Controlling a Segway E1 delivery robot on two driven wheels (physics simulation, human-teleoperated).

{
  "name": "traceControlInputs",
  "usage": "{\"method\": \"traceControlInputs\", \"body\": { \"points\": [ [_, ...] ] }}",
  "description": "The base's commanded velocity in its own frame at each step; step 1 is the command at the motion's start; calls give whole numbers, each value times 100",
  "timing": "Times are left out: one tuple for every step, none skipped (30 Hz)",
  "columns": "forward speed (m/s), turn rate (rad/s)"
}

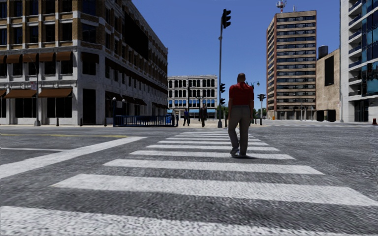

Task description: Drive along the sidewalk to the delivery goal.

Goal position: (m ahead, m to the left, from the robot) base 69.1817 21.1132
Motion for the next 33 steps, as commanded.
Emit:
{"method": "traceControlInputs", "body": {
  "points": [
    [161, -54],
    [161, -54],
    [155, -53],
    [143, -49],
    [135, -43],
    [132, -41],
    [132, -41],
    [132, -40],
    [131, -40],
    [130, -39],
    [130, -39],
    [130, -35],
    [130, -25],
    [130, -14],
    [129, -6],
    [129, -6],
    [128, -4],
    [127, -3],
    [127, -3],
    [127, -3],
    [127, -3],
    [127, -3],
    [127, -3],
    [127, -3],
    [127, -3],
    [127, -3],
    [127, -3],
    [127, -3],
    [127, -3],
    [127, -3],
    [127, -3],
    [127, -2],
    [127, -2]
  ]
}}
